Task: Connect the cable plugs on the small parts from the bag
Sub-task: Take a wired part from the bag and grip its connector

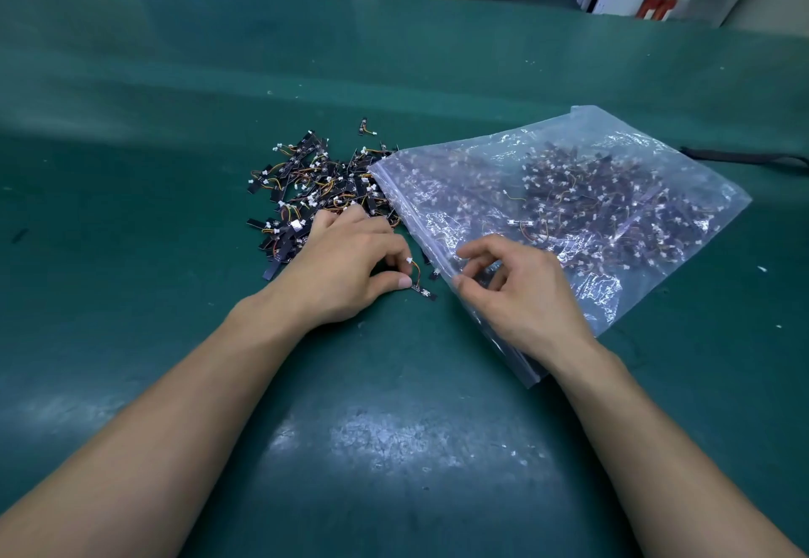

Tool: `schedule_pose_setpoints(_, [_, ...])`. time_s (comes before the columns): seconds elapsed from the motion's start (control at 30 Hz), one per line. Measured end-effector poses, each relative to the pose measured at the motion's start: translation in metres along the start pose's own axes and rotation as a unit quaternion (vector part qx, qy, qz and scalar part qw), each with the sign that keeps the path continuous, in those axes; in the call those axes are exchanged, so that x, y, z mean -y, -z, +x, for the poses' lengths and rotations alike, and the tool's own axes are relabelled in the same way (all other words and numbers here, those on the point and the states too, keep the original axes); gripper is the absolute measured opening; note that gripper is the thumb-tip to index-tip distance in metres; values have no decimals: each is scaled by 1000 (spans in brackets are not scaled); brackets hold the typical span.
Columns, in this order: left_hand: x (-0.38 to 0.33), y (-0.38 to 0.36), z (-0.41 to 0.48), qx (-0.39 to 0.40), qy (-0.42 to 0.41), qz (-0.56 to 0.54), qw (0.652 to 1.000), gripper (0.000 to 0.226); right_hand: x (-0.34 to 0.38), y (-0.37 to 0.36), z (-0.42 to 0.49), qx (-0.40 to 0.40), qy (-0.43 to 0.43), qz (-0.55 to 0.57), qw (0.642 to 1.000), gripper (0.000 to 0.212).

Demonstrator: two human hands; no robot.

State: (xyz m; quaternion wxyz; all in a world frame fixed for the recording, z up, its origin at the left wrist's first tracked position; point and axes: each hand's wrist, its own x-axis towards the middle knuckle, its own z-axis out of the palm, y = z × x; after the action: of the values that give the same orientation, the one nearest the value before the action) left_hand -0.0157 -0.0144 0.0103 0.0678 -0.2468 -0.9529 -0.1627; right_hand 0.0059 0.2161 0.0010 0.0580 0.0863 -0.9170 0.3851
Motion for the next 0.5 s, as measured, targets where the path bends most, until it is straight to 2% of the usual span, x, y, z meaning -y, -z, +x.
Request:
schedule_pose_setpoints(0.13, [-3, 1, -1, 17, -7, -16, 1000, 14, 1, 1, -1, -5, 18, -2, 1000, 15])
schedule_pose_setpoints(0.3, [-10, 5, -2, -38, -46, -68, 996, 11, 4, 2, -3, -9, 67, -5, 998, 15])
schedule_pose_setpoints(0.5, [-20, 4, -3, -55, -67, -117, 989, 9, 10, 2, -6, -12, 139, 19, 990, 15])
